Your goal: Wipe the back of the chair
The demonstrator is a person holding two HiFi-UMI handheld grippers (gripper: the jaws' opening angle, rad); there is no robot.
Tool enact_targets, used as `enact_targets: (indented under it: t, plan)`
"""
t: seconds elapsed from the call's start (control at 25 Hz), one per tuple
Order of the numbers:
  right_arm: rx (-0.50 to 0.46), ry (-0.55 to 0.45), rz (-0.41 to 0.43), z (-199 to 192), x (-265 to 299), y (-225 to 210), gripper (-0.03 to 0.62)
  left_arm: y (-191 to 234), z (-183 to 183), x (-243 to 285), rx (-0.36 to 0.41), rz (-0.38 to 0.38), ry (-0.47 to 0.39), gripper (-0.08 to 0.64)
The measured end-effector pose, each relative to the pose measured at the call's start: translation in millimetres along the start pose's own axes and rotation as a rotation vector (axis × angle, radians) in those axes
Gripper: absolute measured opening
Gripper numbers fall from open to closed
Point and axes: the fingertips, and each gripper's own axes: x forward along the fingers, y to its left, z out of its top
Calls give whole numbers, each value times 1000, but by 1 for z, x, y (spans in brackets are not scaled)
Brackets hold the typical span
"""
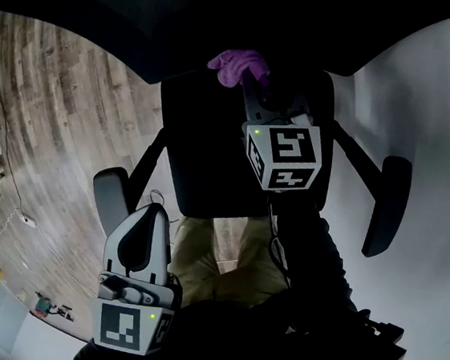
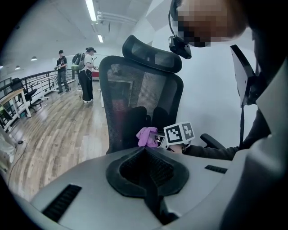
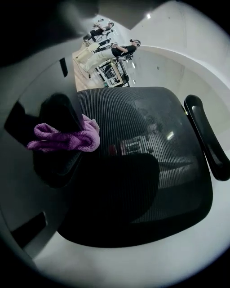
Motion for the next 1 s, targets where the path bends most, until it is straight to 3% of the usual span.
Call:
enact_targets:
  t: [0.08, 0.48, 0.6, 0.72, 0.84, 1.0]
  plan:
    - [13, -1, -23, -2, -6, -16, 95, -11, 10, 8, 27, -29, -40, 9]
    - [60, -4, -122, -8, -37, -85, 95, -54, 8, 27, 65, -53, 32, 9]
    - [73, -6, -154, -9, -46, -104, 95, -68, 24, 34, 89, -82, -39, 9]
    - [84, -9, -187, -12, -55, -122, 95, -77, 14, 38, 93, -82, 25, 9]
    - [99, -12, -226, -15, -66, -140, 95, -91, 21, 44, 112, -103, -1, 9]
    - [119, -16, -272, -18, -79, -161, 95, -104, 15, 48, 130, -111, 54, 9]
